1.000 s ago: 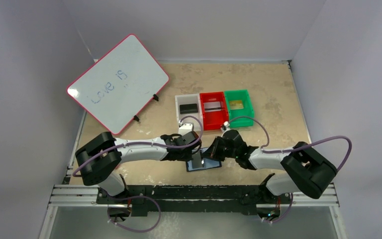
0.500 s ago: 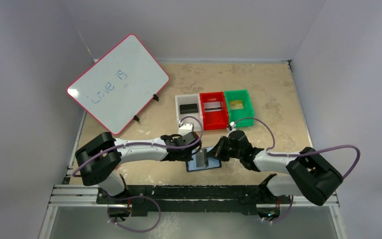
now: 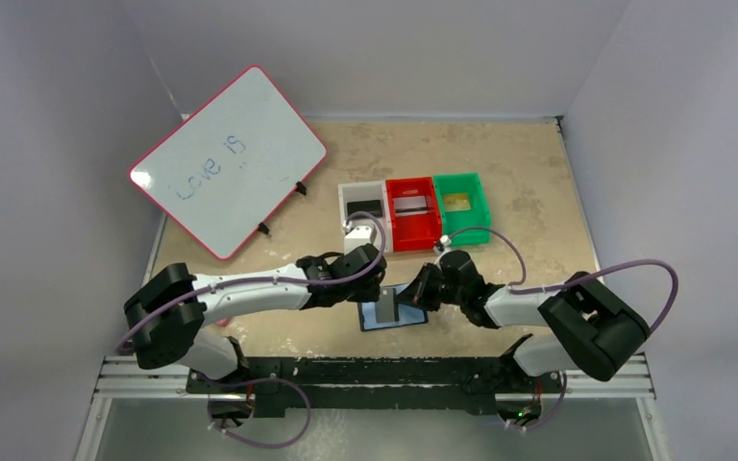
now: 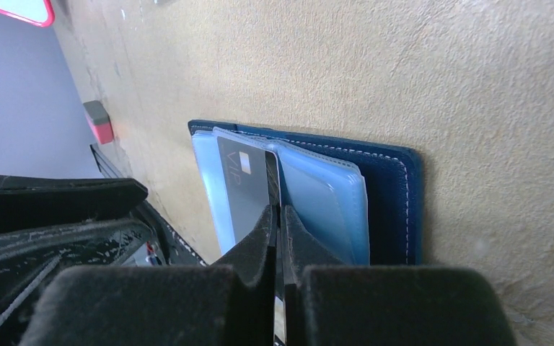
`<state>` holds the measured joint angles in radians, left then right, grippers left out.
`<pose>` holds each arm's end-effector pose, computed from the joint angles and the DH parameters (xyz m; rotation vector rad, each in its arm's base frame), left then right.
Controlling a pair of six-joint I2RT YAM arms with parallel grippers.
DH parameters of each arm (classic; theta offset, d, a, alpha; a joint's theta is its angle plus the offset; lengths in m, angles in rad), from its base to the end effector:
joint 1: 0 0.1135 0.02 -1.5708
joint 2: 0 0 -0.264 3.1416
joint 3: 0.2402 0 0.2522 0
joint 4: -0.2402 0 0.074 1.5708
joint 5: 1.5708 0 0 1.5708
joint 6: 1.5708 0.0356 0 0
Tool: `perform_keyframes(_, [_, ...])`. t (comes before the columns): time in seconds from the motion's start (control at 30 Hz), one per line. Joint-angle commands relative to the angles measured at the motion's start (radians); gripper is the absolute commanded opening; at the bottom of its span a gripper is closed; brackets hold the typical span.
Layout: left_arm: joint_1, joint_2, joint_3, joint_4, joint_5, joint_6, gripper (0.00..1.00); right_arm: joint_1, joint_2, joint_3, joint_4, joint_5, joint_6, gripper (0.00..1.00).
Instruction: Take the credit cards out of the card holder
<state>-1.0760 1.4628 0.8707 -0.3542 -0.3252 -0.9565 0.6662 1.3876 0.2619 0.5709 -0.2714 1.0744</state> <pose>0.1483 -0.2509 0.2016 0.0172 2.5080 -0.4710 0.1699 0.1457 0.1208 0.3070 2.3811 1.2296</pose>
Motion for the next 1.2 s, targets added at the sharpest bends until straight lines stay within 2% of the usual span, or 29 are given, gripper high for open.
perform_keyframes(0.0, [-0.004, 0.013, 0.016, 0.083, 0.09, 0.016, 0.34, -0.004, -0.004, -0.013, -0.054, 0.032, -0.001, 0.0])
perform_keyframes(0.2, [-0.005, 0.073, 0.007, 0.147, 0.19, 0.023, 0.3, -0.004, -0.048, -0.018, -0.098, 0.071, 0.017, 0.0])
perform_keyframes(0.57, [-0.011, 0.115, 0.005, 0.169, 0.227, 0.029, 0.27, -0.004, -0.129, -0.036, -0.154, 0.127, 0.05, 0.0])
perform_keyframes(0.83, [-0.019, 0.203, 0.044, 0.052, 0.153, 0.024, 0.23, -0.004, -0.124, -0.036, -0.151, 0.124, 0.057, 0.0])
perform_keyframes(1.17, [-0.037, 0.207, 0.049, -0.012, 0.082, 0.015, 0.2, -0.004, -0.143, -0.051, -0.117, 0.107, 0.065, 0.0])
